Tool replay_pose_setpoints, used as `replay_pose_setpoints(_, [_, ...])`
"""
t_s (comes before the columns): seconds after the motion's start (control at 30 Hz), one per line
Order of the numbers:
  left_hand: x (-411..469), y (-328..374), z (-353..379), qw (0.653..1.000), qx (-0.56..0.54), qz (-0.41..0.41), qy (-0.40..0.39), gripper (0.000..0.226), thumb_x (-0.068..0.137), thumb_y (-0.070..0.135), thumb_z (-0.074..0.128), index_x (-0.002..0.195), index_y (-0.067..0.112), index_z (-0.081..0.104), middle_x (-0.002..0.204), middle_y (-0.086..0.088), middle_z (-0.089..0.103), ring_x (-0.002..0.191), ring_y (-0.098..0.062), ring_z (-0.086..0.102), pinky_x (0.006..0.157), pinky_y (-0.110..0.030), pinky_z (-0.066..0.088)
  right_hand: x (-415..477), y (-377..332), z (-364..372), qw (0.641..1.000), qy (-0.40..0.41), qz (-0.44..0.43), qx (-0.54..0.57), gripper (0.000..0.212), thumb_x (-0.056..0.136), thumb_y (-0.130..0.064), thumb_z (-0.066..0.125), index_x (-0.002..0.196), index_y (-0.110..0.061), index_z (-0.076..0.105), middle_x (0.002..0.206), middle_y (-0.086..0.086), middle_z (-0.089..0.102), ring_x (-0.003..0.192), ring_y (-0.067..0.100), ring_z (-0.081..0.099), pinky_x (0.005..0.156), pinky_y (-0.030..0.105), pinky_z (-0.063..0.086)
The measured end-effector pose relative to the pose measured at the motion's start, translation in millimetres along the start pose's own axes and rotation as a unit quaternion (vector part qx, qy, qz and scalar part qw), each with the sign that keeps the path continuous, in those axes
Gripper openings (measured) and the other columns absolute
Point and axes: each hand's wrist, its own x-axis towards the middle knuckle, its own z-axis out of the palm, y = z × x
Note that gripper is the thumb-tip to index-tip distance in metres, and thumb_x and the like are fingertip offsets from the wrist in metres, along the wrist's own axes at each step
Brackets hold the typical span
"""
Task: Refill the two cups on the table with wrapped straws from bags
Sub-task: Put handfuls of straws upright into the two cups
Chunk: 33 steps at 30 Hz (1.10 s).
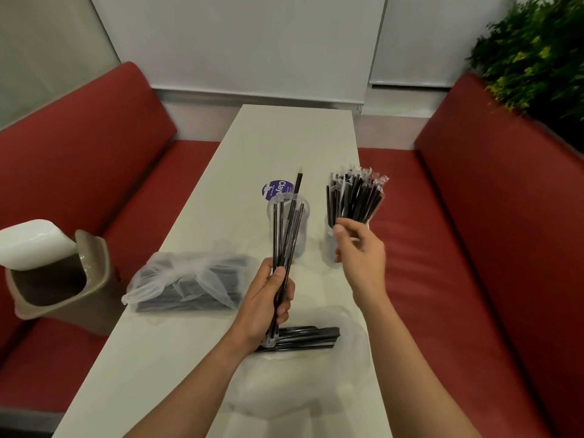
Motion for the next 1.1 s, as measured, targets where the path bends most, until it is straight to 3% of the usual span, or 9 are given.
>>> replay_pose_setpoints(0.1, [-7.5, 2.0, 2.8, 1.000, -0.001, 0.003, -0.012, 0.027, 0.112, 0.028, 0.036, 0.122, 0.006, 0.047, 0.075, -0.008, 0.055, 0.051, -0.016, 0.036, 0.048, -0.028, 0.030, -15.8, -19.1, 11.1, 0.978, -0.172, 0.064, 0.102, 0.031, 0.103, -0.031, 0.064, 0.133, -0.021, 0.064, 0.114, 0.002, 0.075, 0.075, 0.013, 0.066, 0.067, 0.029, 0.056])
replay_pose_setpoints(0.2, [-11.2, 3.0, 4.0, 0.999, 0.022, 0.010, -0.021, 0.024, 0.112, 0.032, 0.036, 0.117, 0.013, 0.051, 0.074, -0.007, 0.057, 0.050, -0.017, 0.037, 0.047, -0.028, 0.034, -21.6, -29.0, 17.4, 0.968, -0.230, 0.052, 0.088, 0.022, 0.103, -0.024, 0.065, 0.121, -0.012, 0.069, 0.095, -0.007, 0.073, 0.074, 0.015, 0.064, 0.069, 0.030, 0.058])
replay_pose_setpoints(0.27, [-14.1, 3.3, 3.5, 0.999, 0.034, 0.014, -0.011, 0.024, 0.112, 0.034, 0.037, 0.112, 0.016, 0.052, 0.076, -0.007, 0.058, 0.048, -0.017, 0.039, 0.047, -0.028, 0.035, -26.7, -31.8, 18.0, 0.969, -0.236, 0.030, 0.064, 0.015, 0.102, -0.017, 0.067, 0.109, -0.006, 0.073, 0.082, -0.004, 0.071, 0.071, 0.012, 0.064, 0.072, 0.029, 0.060])
replay_pose_setpoints(0.4, [-20.9, 5.3, 2.8, 0.998, 0.068, 0.008, 0.000, 0.030, 0.110, 0.040, 0.040, 0.107, 0.012, 0.049, 0.077, -0.006, 0.056, 0.049, -0.019, 0.043, 0.047, -0.030, 0.036, -38.9, -38.2, 12.6, 0.968, -0.243, 0.029, 0.060, 0.004, 0.097, -0.013, 0.074, 0.098, -0.010, 0.073, 0.075, -0.002, 0.072, 0.071, 0.013, 0.066, 0.076, 0.029, 0.063])
replay_pose_setpoints(0.57, [-27.0, 5.1, 7.9, 0.995, 0.098, 0.000, -0.005, 0.038, 0.108, 0.045, 0.043, 0.102, 0.008, 0.049, 0.076, -0.006, 0.056, 0.050, -0.020, 0.046, 0.044, -0.031, 0.039, -45.3, -42.3, 4.7, 0.970, -0.244, 0.022, 0.011, 0.009, 0.096, -0.017, 0.075, 0.089, -0.014, 0.071, 0.070, -0.001, 0.070, 0.065, 0.014, 0.064, 0.071, 0.030, 0.062])
replay_pose_setpoints(0.7, [-29.8, 3.2, 13.6, 0.998, 0.060, -0.008, -0.029, 0.027, 0.111, 0.033, 0.040, 0.110, 0.009, 0.052, 0.078, -0.008, 0.060, 0.050, -0.022, 0.049, 0.044, -0.030, 0.038, -45.6, -41.0, -1.3, 0.975, -0.221, 0.023, -0.007, 0.019, 0.098, -0.016, 0.072, 0.081, -0.015, 0.065, 0.074, 0.003, 0.070, 0.063, 0.014, 0.063, 0.067, 0.028, 0.060])
replay_pose_setpoints(0.9, [-30.5, -1.4, 15.8, 0.997, 0.028, -0.017, -0.068, 0.019, 0.111, 0.015, 0.036, 0.114, 0.015, 0.054, 0.087, -0.012, 0.064, 0.053, -0.024, 0.050, 0.046, -0.030, 0.041, -44.8, -33.7, -11.8, 0.976, -0.213, 0.036, 0.013, 0.011, 0.098, -0.015, 0.072, 0.095, -0.004, 0.072, 0.073, 0.000, 0.072, 0.060, 0.011, 0.061, 0.065, 0.026, 0.057])
replay_pose_setpoints(1.03, [-31.6, -5.0, 23.9, 0.998, 0.029, -0.022, -0.050, 0.020, 0.111, 0.019, 0.037, 0.115, 0.013, 0.056, 0.088, -0.011, 0.066, 0.059, -0.026, 0.057, 0.050, -0.034, 0.048, -41.9, -27.8, -13.3, 0.980, -0.194, 0.042, -0.017, 0.011, 0.098, -0.014, 0.072, 0.091, -0.006, 0.069, 0.075, 0.002, 0.074, 0.058, 0.011, 0.061, 0.063, 0.027, 0.057])
replay_pose_setpoints(1.1, [-29.6, -8.4, 27.3, 0.999, 0.019, -0.030, -0.030, 0.020, 0.112, 0.024, 0.040, 0.113, 0.014, 0.057, 0.090, -0.013, 0.067, 0.068, -0.028, 0.064, 0.059, -0.040, 0.057, -39.6, -26.6, -15.1, 0.982, -0.181, 0.039, -0.032, 0.013, 0.098, -0.015, 0.071, 0.092, -0.003, 0.070, 0.081, 0.007, 0.077, 0.057, 0.011, 0.060, 0.063, 0.028, 0.057])
